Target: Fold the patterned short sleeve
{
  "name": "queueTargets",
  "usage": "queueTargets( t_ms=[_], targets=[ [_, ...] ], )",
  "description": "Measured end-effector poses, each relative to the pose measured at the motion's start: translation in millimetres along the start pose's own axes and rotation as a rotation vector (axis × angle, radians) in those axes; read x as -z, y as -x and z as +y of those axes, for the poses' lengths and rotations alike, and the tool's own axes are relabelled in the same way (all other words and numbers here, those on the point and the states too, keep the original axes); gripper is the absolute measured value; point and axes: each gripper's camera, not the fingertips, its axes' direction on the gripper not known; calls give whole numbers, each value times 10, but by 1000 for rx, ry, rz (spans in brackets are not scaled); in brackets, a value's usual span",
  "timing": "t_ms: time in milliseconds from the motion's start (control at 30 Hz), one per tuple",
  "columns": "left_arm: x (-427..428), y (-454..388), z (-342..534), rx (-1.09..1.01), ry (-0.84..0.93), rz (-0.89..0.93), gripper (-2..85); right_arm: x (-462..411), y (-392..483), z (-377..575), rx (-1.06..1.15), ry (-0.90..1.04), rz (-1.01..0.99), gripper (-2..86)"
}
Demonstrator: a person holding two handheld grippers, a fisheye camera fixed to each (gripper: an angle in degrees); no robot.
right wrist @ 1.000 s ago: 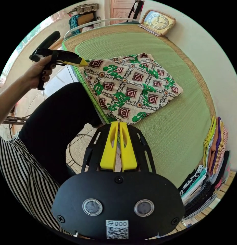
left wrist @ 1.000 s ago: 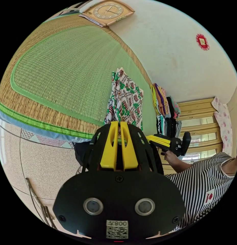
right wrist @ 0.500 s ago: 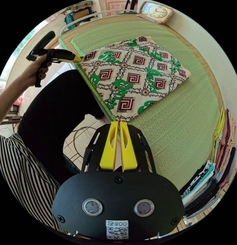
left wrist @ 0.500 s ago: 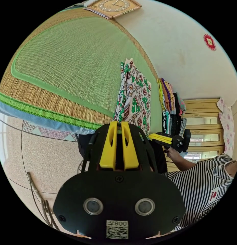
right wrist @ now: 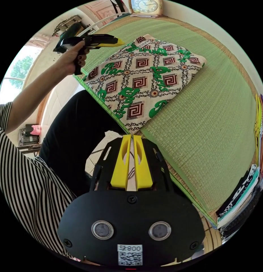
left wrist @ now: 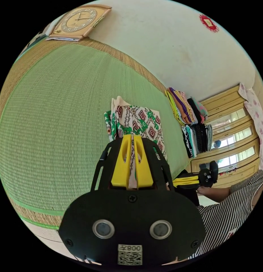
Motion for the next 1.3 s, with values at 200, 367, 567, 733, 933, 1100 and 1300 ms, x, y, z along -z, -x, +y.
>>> queueTargets(
  t_ms=[200,367,567,733,933,1100,1300],
  targets=[
    [-236,-29,-209,32,73,-65,3,119,-297,38,-50,-87,-83,2],
    [-295,-198,-270,19,45,-85,2,-85,-475,-19,-51,-77,-150,1],
    [-366,-334,-229,50,45,-86,3,-249,-694,61,-70,-79,-194,1],
    [-176,-673,234,36,7,17,12,-286,-839,144,-83,-88,-215,2],
    [-453,-1307,981,-1,132,207,45,-344,-1235,485,-225,-148,-386,2],
    [-983,-2051,1161,-120,259,228,69,-350,-1627,847,-345,-226,-529,6],
    [-1684,-2853,1154,-337,427,-32,68,-420,-1959,1119,-436,-282,-645,19]
  ],
)
